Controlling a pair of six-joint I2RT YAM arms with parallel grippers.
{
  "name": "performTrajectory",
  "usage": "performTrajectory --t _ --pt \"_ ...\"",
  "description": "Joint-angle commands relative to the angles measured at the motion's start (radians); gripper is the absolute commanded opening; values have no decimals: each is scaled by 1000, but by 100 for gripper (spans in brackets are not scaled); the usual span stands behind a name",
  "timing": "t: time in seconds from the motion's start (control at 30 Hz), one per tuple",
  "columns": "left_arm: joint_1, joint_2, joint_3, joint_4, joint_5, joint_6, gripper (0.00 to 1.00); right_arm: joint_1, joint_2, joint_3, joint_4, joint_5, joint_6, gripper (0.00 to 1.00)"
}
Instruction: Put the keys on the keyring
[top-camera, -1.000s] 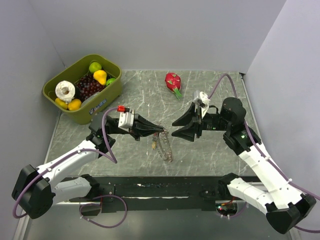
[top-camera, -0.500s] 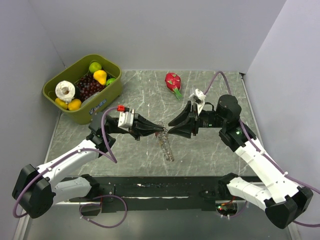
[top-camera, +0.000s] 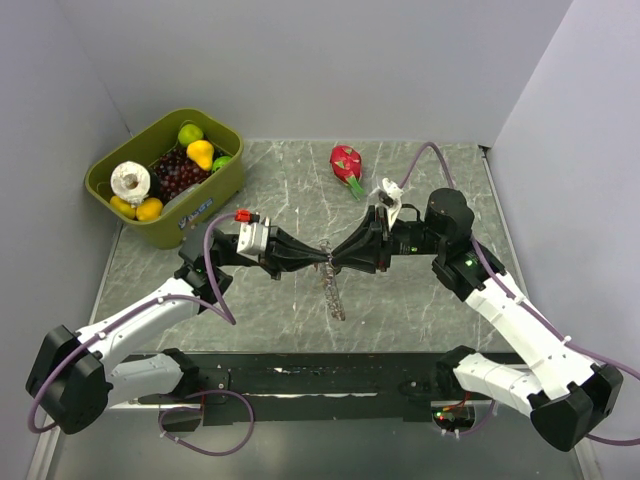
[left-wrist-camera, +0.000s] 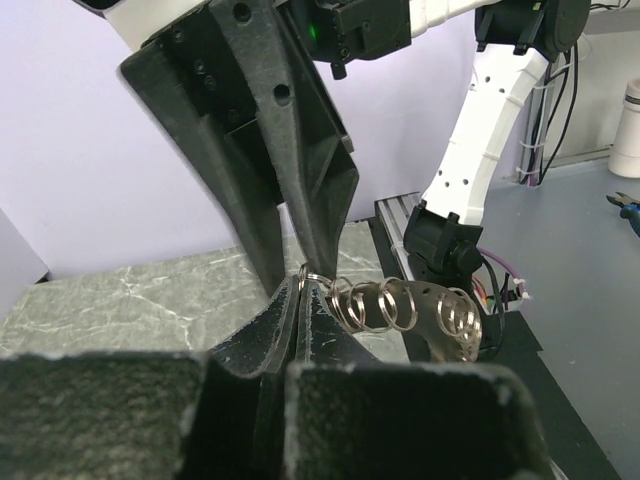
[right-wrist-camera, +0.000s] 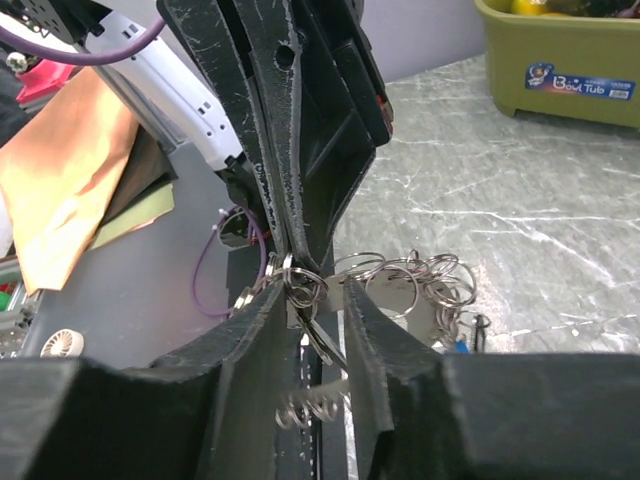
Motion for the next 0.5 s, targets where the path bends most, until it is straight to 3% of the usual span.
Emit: performTrajectory --t 0.0,0.07,0.1,0.3,0.4,0.47 --pt "-9 -2 55 82 5 -14 1 14 5 29 49 20 -1 23" --pt "-9 -2 57 77 5 -9 1 14 11 35 42 18 1 4" --pt "-11 -3 57 71 7 -9 1 15 13 36 42 17 1 0" --pt "-11 -21 63 -2 10 41 1 15 2 43 13 53 -16 0" --pt "-11 -37 92 -157 19 133 1 15 8 66 -55 76 -57 0" --pt "-11 -44 141 -350 23 255 4 15 14 90 -122 92 -97 0"
